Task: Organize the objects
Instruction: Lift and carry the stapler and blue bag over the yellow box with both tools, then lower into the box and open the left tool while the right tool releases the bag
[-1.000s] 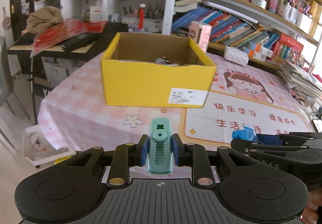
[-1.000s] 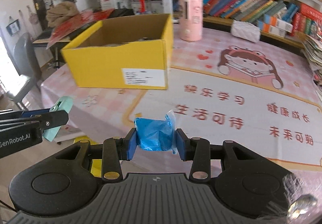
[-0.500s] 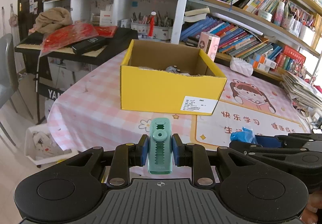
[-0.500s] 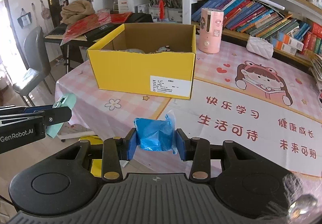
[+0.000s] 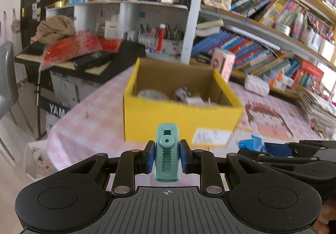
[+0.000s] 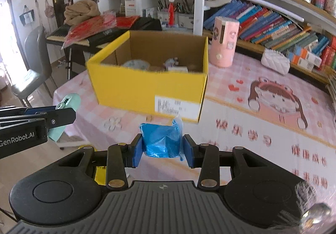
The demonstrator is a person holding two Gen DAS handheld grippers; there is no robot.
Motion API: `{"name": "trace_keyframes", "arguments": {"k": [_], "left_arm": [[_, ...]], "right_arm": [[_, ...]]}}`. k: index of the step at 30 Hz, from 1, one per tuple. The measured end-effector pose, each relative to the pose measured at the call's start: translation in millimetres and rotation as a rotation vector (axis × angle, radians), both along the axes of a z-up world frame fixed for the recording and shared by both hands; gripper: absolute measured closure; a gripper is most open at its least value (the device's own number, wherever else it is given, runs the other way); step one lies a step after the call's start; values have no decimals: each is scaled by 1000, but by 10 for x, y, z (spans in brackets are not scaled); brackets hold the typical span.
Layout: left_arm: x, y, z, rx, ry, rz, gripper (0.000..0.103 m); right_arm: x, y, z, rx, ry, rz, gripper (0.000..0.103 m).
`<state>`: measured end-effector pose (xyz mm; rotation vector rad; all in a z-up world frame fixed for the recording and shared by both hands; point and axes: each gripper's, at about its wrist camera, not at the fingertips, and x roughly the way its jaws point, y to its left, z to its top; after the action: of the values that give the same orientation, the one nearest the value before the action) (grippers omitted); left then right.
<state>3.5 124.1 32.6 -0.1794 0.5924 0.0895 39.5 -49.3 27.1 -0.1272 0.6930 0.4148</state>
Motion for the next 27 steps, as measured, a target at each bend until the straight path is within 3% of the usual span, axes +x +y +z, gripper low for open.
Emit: {"name": "trace_keyframes", "arguments": {"k": [11,18,27], "left_arm": [[956,88,149,39,-41,70,80],[1503,89,-57,69,30,90,80],[1955,197,-258,72,134,95,80]], "right_arm": [[963,166,258,36,-114,47,65],[1493,282,180,-17,-108,146,65],[1880,574,-118,-127,-42,333,65]]}}
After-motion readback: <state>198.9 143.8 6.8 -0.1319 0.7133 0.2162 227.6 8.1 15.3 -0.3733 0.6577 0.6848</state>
